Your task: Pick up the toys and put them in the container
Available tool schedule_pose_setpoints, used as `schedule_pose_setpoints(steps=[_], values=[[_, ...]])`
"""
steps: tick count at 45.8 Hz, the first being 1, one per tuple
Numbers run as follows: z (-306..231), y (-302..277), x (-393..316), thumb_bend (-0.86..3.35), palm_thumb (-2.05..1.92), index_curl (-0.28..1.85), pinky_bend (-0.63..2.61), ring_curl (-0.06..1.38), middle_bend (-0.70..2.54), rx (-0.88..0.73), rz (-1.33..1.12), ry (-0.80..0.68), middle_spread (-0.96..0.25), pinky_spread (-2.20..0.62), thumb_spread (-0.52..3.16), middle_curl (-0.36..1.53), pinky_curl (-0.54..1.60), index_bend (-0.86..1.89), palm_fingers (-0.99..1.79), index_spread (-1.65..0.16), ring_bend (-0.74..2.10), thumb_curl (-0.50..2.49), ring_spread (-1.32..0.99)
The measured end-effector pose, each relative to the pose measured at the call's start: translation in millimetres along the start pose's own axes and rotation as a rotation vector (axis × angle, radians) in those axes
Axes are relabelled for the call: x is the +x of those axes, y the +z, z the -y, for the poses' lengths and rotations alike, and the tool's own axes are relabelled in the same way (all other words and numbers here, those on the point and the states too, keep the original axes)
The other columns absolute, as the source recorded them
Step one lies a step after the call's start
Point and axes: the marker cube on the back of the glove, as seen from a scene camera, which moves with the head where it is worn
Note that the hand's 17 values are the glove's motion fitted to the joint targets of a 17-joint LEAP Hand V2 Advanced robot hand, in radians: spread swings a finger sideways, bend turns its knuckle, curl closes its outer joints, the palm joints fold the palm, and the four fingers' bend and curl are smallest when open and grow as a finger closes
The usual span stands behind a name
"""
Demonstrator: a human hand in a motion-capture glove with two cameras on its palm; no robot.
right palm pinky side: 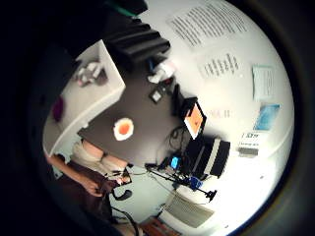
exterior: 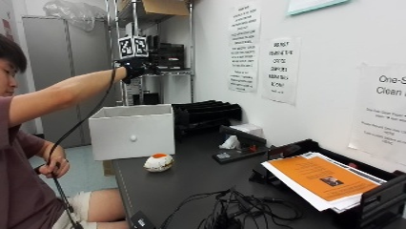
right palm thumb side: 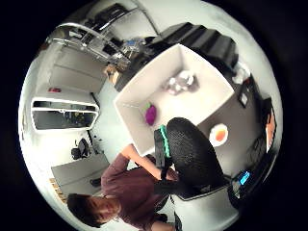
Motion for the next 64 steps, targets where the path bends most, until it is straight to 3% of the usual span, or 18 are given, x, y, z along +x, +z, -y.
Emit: schedule_pose_setpoints(steps=[5,13,23,27,30,32,33,34,42,43,49,50,54,64], values=[[-24,37,37,-0.02,-0.02,0.19,0.80,0.27,0.12,-0.008,-0.001,0.075,-0.06,0.02,1.31,0.26,0.37,0.07,-0.26,-0.23,0.35,0.37,-0.02],[-48,150,83,-0.02,-0.02,0.17,0.79,0.28,0.12,-0.107,0.075,0.182,-0.05,0.02,1.32,0.24,0.36,0.07,-0.24,-0.23,0.35,0.35,-0.02],[-65,330,75,-0.05,-0.07,0.16,0.84,0.28,0.12,-0.323,0.150,0.224,-0.04,0.03,1.29,0.23,0.37,0.06,-0.25,-0.23,0.32,0.31,0.00],[-68,381,64,-0.08,-0.10,0.15,0.91,0.28,0.08,-0.243,0.107,0.258,-0.03,0.04,1.24,0.21,0.39,0.08,-0.26,-0.24,0.29,0.29,0.02],[-69,385,65,-0.07,-0.10,0.17,1.01,0.28,0.06,-0.096,0.101,0.276,-0.01,0.04,1.21,0.19,0.41,0.15,-0.14,-0.26,0.28,0.28,0.03],[-71,385,69,-0.06,-0.08,0.19,1.02,0.30,0.10,-0.043,0.108,0.283,-0.03,0.02,1.22,0.19,0.41,0.19,0.08,-0.27,0.39,0.28,0.02],[-72,385,71,-0.07,-0.09,0.19,1.04,0.28,0.08,-0.025,0.107,0.285,-0.02,0.03,1.21,0.18,0.41,0.17,-0.07,-0.27,0.33,0.27,0.03],[-74,385,73,-0.03,-0.04,0.21,1.02,0.34,0.15,-0.010,0.105,0.284,-0.05,0.00,1.24,0.19,0.41,0.23,0.22,-0.28,0.48,0.27,0.01],[-88,383,86,0.10,0.17,0.24,0.96,0.42,0.26,0.122,0.112,0.283,-0.15,-0.18,1.42,0.23,0.38,0.23,0.72,-0.28,0.83,0.32,-0.19],[-90,383,88,0.11,0.20,0.27,1.07,0.45,-0.13,0.144,0.108,0.288,-0.15,-0.20,1.43,0.12,0.41,0.31,0.57,-0.28,0.94,0.33,-0.21],[-98,381,95,0.19,0.39,0.35,1.35,0.58,-0.09,0.231,0.107,0.299,-0.19,-0.29,1.39,0.01,0.51,0.45,0.64,-0.29,1.28,0.42,-0.29],[-100,380,97,0.20,0.44,0.35,1.22,0.56,0.49,0.236,0.114,0.302,-0.25,-0.29,1.33,0.14,0.47,0.43,1.04,-0.30,1.20,0.45,-0.29],[-101,380,102,0.18,0.46,0.37,1.14,0.56,0.73,0.186,0.166,0.330,-0.28,-0.31,1.23,0.21,0.46,0.48,1.20,-0.32,1.21,0.50,-0.31],[-105,367,109,0.14,0.50,0.54,1.09,0.63,1.16,-0.065,0.285,0.380,-0.29,-0.34,1.01,0.40,0.50,0.75,1.20,-0.34,1.31,0.61,-0.32]])
